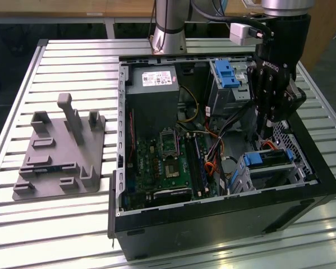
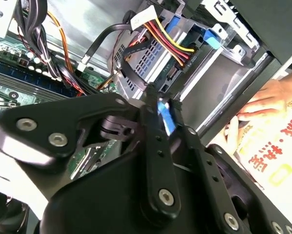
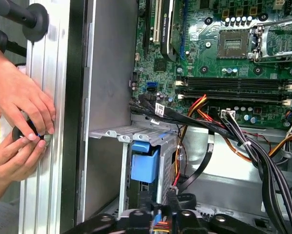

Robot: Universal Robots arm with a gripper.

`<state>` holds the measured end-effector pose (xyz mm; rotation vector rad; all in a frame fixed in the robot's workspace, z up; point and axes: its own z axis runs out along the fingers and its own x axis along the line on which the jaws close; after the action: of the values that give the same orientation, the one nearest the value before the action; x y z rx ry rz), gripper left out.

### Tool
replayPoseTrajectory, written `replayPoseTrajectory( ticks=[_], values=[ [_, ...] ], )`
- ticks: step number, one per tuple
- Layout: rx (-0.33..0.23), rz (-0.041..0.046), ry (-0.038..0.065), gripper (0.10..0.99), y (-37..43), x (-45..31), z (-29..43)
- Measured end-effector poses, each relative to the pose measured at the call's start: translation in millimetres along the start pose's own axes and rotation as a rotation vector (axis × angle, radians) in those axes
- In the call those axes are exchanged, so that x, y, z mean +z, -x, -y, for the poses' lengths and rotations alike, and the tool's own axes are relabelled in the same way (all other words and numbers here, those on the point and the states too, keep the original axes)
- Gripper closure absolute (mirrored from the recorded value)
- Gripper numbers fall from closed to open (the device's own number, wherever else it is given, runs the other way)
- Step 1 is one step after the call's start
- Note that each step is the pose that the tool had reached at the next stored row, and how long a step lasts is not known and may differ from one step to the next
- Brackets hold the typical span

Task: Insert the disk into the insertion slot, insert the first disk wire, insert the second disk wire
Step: 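Insert the second disk wire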

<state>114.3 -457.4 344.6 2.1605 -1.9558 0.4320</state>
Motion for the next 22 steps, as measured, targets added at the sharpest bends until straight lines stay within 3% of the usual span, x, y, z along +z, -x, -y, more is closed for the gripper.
replayPoseTrajectory(
  ticks=[1, 6, 18, 22],
  values=[
    [0.0, -0.0012, 0.0, 0.871, 0.0, 0.1, 0.0],
    [0.0, -0.0062, 0.001, 0.878, 0.3, 0.7, -0.1],
    [-0.004, -0.0388, 0.005, 0.878, 0.7, 1.8, -0.1],
    [-0.004, -0.0449, 0.005, 0.878, 0.9, 2.5, -0.1]
  ],
)
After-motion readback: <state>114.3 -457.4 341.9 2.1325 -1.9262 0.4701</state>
